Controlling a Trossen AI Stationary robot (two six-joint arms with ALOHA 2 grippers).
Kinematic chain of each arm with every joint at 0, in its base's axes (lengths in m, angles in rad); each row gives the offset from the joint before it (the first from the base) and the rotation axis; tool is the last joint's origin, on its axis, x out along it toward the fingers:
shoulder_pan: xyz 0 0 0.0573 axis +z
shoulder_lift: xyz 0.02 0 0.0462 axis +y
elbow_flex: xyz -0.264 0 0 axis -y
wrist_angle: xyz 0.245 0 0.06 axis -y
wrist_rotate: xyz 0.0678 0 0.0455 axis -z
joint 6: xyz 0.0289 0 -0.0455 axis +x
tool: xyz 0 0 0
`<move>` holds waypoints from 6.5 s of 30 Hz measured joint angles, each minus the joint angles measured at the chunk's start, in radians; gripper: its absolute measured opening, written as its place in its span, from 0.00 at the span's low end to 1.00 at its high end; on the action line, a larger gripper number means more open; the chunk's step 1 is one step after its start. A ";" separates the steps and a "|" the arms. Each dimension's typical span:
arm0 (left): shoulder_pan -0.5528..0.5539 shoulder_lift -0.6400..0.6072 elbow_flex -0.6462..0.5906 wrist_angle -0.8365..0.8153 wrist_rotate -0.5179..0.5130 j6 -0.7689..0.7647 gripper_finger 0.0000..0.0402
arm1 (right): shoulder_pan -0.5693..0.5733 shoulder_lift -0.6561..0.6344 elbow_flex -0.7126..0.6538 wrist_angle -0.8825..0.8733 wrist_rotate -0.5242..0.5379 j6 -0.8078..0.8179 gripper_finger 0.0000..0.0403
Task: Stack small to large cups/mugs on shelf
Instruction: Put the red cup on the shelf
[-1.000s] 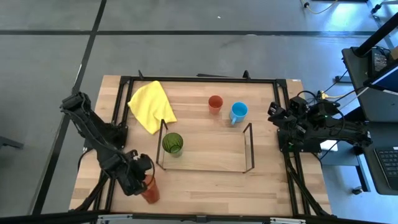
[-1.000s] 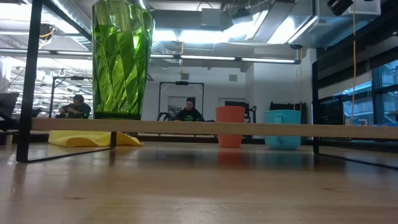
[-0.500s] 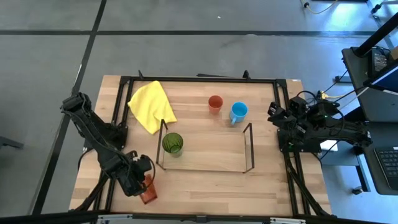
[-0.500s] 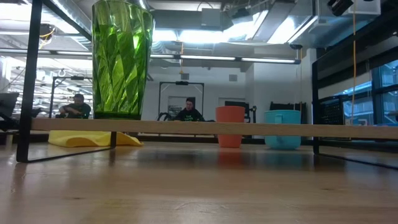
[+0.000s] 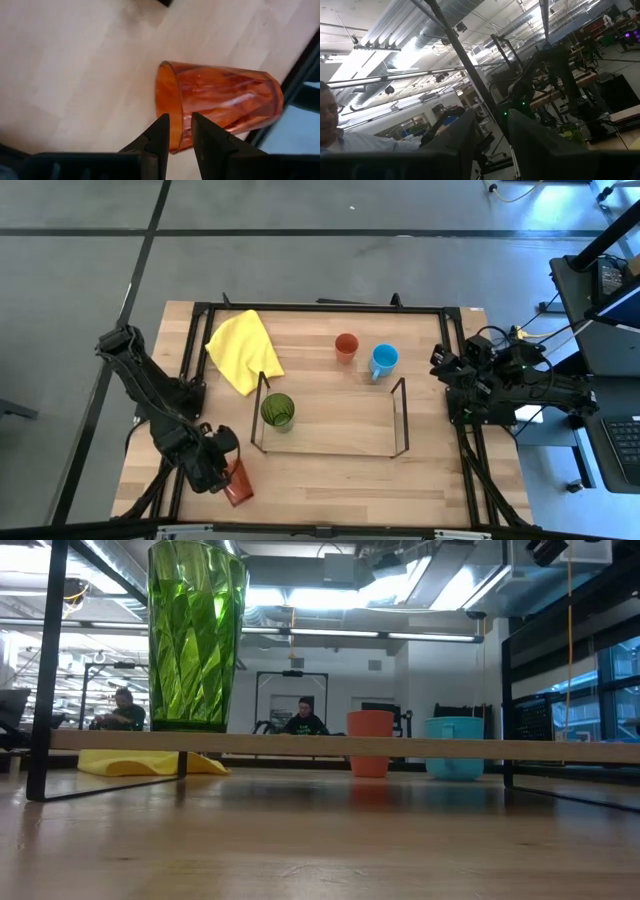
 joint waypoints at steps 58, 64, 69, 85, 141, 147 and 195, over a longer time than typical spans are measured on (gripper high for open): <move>0.001 -0.284 -0.548 0.931 0.095 -0.213 0.18 | 0.000 0.000 0.000 -0.041 0.018 0.022 0.30; 0.000 -0.284 -0.548 0.949 0.164 -0.239 0.18 | 0.000 0.000 0.000 -0.046 0.018 0.023 0.30; -0.002 -0.276 -0.548 0.961 0.199 -0.263 0.18 | 0.000 0.000 0.000 -0.046 0.018 0.022 0.30; -0.078 -0.086 -0.548 1.201 0.129 -0.338 0.18 | 0.000 0.000 0.000 -0.045 0.018 -0.003 0.30; -0.077 -0.363 0.421 -0.464 -0.162 -0.205 0.00 | 0.000 0.000 0.000 -0.086 0.019 -0.029 0.30; -0.008 -0.283 0.550 -0.620 -0.284 -0.058 0.00 | 0.000 0.000 0.000 -0.090 0.023 -0.053 0.30; 0.711 0.591 1.362 -0.525 0.005 1.365 0.00 | 0.000 0.000 0.000 -0.234 0.028 0.077 0.30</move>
